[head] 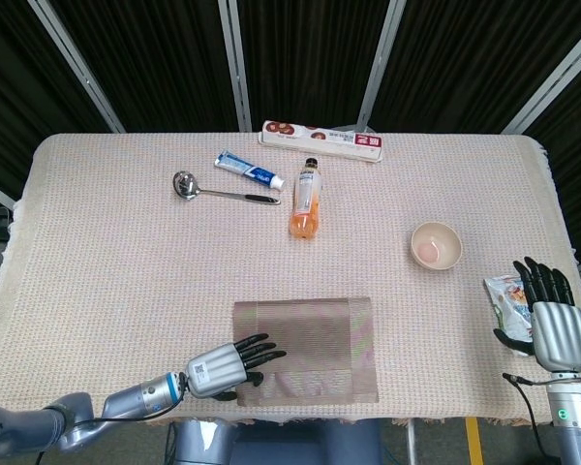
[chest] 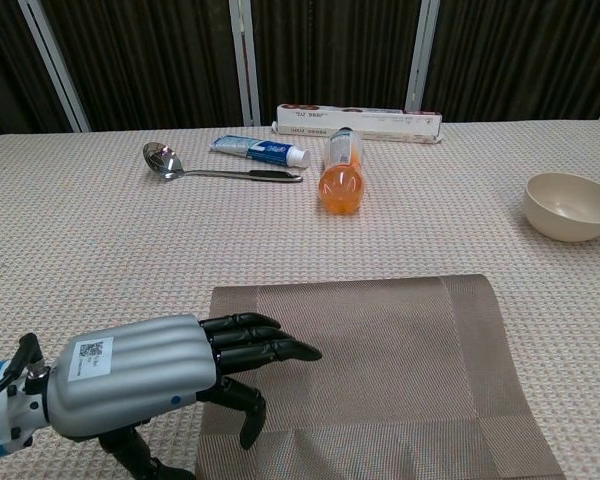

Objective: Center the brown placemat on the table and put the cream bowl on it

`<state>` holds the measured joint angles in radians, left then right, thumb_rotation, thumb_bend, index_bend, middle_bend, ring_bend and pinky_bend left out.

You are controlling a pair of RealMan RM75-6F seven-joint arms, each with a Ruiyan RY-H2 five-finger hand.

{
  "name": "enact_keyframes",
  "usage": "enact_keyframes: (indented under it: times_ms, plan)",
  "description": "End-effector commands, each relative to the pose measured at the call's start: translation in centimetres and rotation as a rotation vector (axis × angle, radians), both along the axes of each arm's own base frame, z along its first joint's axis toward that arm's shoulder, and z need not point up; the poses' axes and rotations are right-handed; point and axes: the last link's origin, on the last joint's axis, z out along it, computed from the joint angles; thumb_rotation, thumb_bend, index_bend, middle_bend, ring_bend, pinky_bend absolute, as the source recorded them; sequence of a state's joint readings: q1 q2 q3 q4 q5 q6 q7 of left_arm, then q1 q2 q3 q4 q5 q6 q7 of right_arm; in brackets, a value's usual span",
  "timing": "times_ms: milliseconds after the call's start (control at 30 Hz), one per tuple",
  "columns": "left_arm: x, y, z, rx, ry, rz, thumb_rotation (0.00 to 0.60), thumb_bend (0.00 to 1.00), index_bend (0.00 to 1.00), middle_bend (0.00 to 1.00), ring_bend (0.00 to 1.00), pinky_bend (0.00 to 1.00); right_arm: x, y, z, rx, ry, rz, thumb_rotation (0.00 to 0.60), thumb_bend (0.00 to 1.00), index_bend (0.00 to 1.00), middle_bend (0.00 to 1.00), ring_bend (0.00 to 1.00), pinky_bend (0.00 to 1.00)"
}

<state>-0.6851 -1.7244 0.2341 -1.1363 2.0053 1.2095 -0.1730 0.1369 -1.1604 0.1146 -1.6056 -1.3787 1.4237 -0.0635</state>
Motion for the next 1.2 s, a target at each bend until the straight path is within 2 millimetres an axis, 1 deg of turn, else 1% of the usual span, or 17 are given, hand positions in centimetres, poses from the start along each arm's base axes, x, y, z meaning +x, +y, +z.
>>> enact_keyframes:
  times_ms: [33, 467, 1067, 1200]
  plan:
    - [0.1, 0.0, 0.0, -0.002, 0.001, 0.000, 0.600, 0.15, 0.46, 0.00, 0.00, 0.00, 0.0, 0.0, 0.0, 0.000, 0.001, -0.001, 0.600, 0.00, 0.00, 0.00, 0.00, 0.00]
    - [0.5, 0.1, 0.0, -0.010, 0.017, 0.003, 0.600, 0.15, 0.46, 0.00, 0.00, 0.00, 0.0, 0.0, 0.1, 0.001, -0.001, 0.000, 0.600, 0.00, 0.00, 0.00, 0.00, 0.00]
    - [1.5, 0.5, -0.3, 0.002, 0.012, 0.016, 0.600, 0.16, 0.46, 0.00, 0.00, 0.00, 0.1, 0.0, 0.1, 0.001, 0.002, -0.001, 0.600, 0.00, 0.00, 0.00, 0.00, 0.00]
    - [2.0, 0.7, -0.3, 0.003, -0.001, 0.019, 0.600, 0.16, 0.46, 0.00, 0.00, 0.00, 0.0, 0.1, 0.1, 0.000, 0.003, -0.002, 0.600, 0.00, 0.00, 0.00, 0.00, 0.00]
